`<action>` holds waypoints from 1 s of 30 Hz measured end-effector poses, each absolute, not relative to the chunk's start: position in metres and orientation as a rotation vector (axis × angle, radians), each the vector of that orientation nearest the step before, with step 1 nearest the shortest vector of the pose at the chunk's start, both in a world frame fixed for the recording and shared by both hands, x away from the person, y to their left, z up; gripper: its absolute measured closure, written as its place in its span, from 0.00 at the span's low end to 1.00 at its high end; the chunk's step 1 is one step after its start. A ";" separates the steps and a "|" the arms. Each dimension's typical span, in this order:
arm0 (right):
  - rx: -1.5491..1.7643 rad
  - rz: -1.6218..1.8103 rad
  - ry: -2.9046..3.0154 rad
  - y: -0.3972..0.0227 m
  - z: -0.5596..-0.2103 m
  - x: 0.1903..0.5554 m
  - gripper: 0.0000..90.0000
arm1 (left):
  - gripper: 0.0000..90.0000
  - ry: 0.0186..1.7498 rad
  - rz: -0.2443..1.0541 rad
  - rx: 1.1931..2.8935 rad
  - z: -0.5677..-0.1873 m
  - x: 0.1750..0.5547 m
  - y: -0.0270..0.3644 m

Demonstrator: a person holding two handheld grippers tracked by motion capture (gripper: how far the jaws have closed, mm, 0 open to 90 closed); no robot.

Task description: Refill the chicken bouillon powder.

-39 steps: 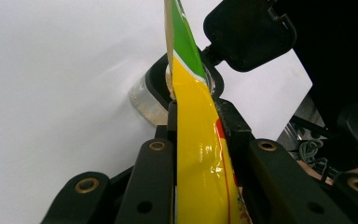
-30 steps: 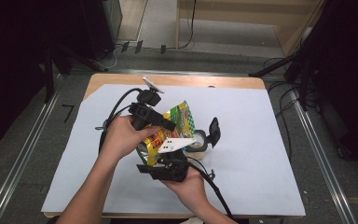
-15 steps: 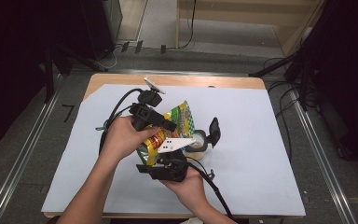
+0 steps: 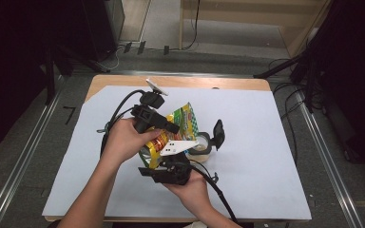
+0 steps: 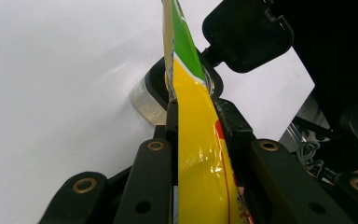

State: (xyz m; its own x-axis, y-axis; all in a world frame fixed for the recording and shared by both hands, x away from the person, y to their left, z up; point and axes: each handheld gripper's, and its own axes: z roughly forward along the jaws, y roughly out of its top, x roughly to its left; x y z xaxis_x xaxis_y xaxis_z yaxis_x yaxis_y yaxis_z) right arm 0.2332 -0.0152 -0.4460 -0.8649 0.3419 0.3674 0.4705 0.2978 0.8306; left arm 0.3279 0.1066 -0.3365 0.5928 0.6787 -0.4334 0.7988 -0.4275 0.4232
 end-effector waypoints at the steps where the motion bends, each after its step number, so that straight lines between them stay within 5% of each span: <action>1: -0.764 -1.621 -2.434 -0.015 -0.446 0.233 0.76 | 0.86 1.167 -0.262 2.220 -0.336 0.328 0.107; 30: -0.756 -1.624 -2.438 -0.014 -0.445 0.232 0.76 | 0.86 1.171 -0.266 2.218 -0.336 0.327 0.108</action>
